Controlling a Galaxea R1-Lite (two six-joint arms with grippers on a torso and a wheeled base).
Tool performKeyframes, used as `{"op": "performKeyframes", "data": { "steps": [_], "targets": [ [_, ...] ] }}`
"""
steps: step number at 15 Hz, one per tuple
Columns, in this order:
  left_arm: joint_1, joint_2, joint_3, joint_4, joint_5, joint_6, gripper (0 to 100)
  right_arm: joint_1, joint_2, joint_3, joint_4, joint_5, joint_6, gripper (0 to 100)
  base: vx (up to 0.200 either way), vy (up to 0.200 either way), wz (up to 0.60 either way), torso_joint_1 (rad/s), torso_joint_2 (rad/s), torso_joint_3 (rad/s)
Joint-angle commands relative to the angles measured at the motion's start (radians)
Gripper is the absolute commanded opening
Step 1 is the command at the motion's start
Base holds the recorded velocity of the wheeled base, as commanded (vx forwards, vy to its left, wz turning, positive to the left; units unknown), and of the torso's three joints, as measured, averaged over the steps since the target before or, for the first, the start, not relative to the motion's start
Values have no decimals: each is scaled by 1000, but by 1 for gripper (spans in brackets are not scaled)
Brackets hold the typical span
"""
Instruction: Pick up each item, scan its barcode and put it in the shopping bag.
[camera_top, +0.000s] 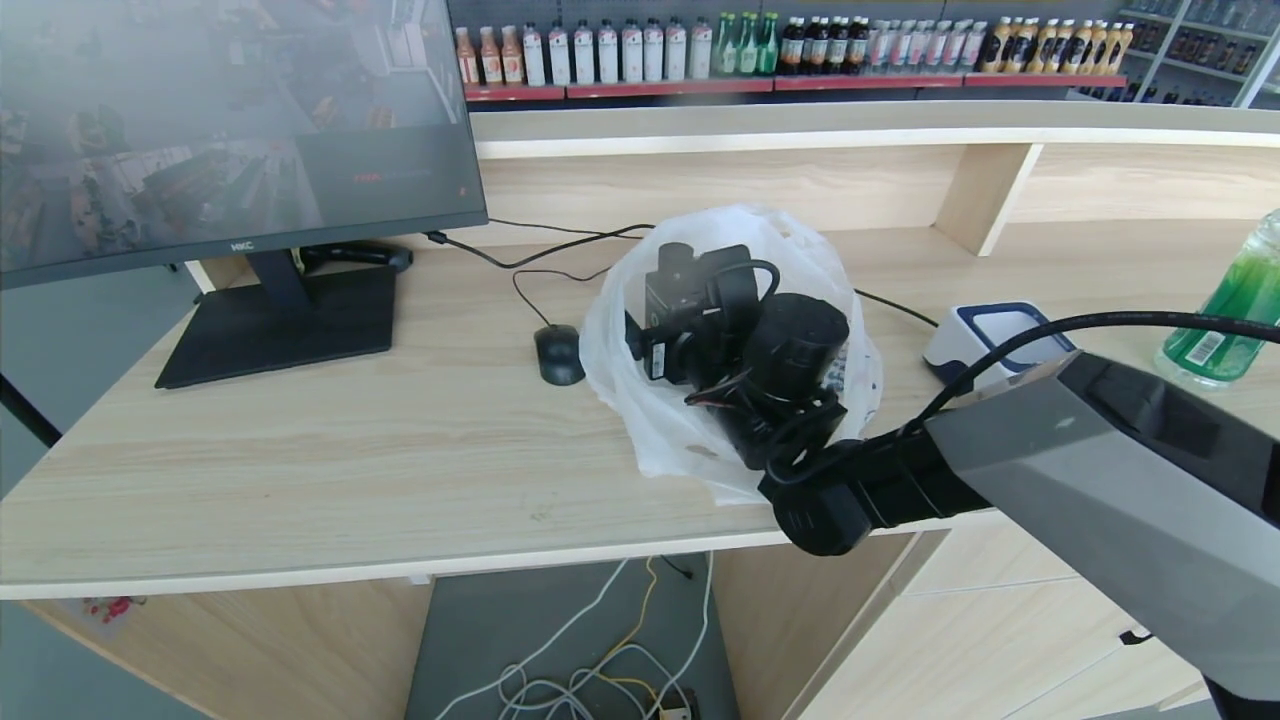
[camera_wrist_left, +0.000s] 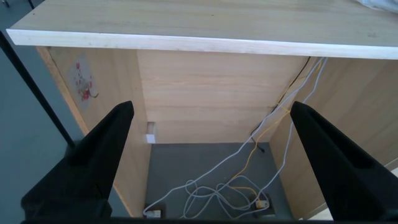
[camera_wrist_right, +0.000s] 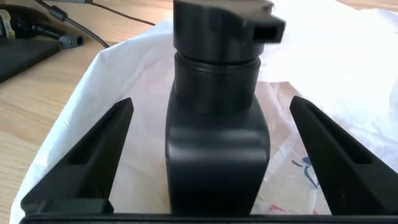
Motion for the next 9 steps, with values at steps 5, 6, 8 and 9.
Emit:
{"op": "performKeyframes", "data": {
  "steps": [5, 6, 8, 9],
  "targets": [
    [0, 0, 0, 0, 0, 0, 100, -3, -85, 6, -3, -3, -20, 100, 0, 0, 0, 0, 0, 0],
    [0, 0, 0, 0, 0, 0, 100, -7, -86, 5, -2, -3, -24, 100, 0, 0, 0, 0, 0, 0],
    [0, 0, 0, 0, 0, 0, 100, -5, -99, 5, -2, -3, -24, 100, 0, 0, 0, 0, 0, 0],
    [0, 0, 0, 0, 0, 0, 100, -5, -114, 6, -2, -5, -24, 100, 0, 0, 0, 0, 0, 0]
  ]
}}
